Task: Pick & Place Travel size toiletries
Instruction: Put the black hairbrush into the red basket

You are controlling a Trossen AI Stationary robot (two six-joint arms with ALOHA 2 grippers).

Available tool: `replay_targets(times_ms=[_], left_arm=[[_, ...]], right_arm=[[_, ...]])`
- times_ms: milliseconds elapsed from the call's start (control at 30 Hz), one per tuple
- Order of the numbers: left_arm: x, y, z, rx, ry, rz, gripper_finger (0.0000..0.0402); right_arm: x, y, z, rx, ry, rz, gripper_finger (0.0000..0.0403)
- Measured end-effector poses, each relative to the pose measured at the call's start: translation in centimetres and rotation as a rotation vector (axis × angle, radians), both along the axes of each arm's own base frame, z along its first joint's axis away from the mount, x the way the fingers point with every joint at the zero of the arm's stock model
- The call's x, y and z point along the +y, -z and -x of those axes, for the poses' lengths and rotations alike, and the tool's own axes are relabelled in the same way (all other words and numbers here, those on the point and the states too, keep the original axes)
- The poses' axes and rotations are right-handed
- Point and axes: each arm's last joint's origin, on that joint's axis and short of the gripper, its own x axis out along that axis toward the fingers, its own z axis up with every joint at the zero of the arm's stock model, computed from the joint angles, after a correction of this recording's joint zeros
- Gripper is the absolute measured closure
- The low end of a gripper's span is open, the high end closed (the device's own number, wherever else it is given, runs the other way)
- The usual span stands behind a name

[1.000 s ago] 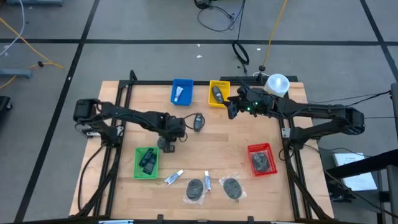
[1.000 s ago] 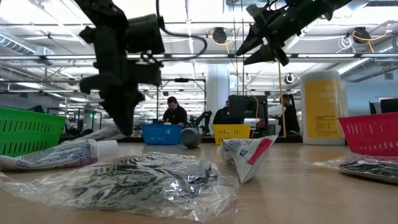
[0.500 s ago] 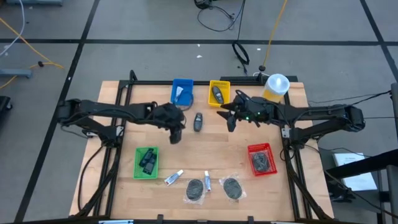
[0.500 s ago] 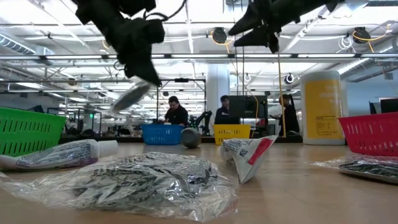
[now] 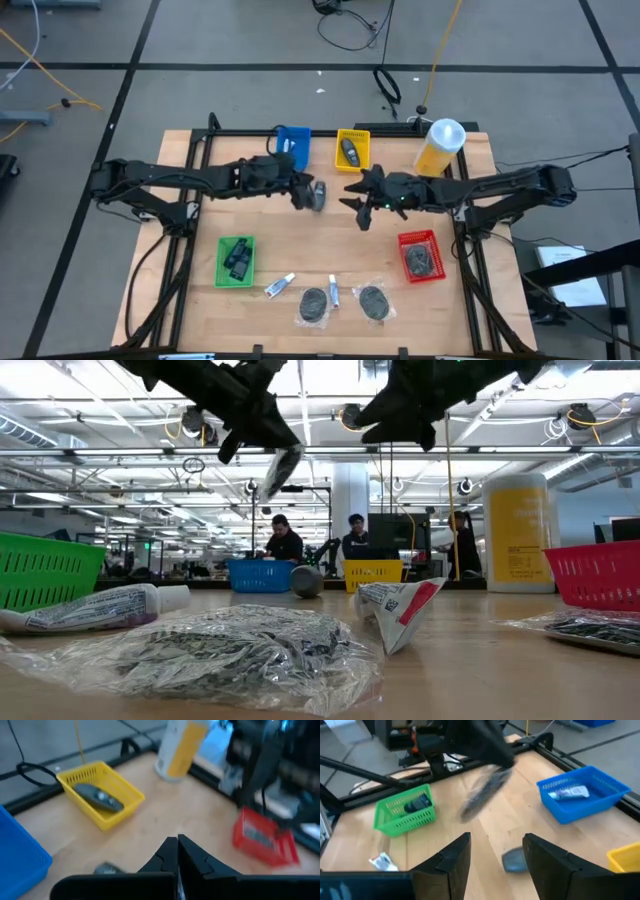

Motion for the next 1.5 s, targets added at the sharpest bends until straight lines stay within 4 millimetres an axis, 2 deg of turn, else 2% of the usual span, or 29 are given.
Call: replay_targets(times_ms=[133,433,567,733,900,1000,1267,1500], left_arm=[[0.2,-0.4,-0.1,-0.060,-0.068,0.018,0.0401],[0.3,-1.0,-0.2,-0.138,-0.135,0.042,0.0401],[0.4,-1.1,-0.2,-0.157,-0.175,0.034,0.0401],[0.4,-1.5,-0.3,-0.201,-0.174,0.033,0.0401],[0.4,-1.9,-0.4,-0.237,-0.166,0.034,0.0401],[0.4,-1.9,-0.5,-0.241,-0.147,0.043,0.0401],[0.3,-2.1,-0.5,-0.258,-0.133,0.040,0.0401],[0.3,-2.1,-0.5,-0.234,-0.093,-0.009,0.0389]], right_arm=[[-0.1,0.4,-1.2,-0.058,0.005,-0.004,0.0214],[-0.1,1.9,-3.6,-0.145,0.014,-0.033,0.0148],[-0.1,2.3,-4.4,-0.188,0.013,-0.025,0.0141],[-0.8,2.9,-5.0,-0.215,0.038,-0.029,0.0152],[-1.5,3.0,-5.1,-0.227,0.074,-0.068,0.0179],[-1.8,3.0,-5.1,-0.229,0.080,-0.070,0.0215],[-2.1,3.1,-5.0,-0.229,0.100,-0.113,0.0378],[-2.0,3.1,-5.0,-0.229,0.095,-0.117,0.0393]])
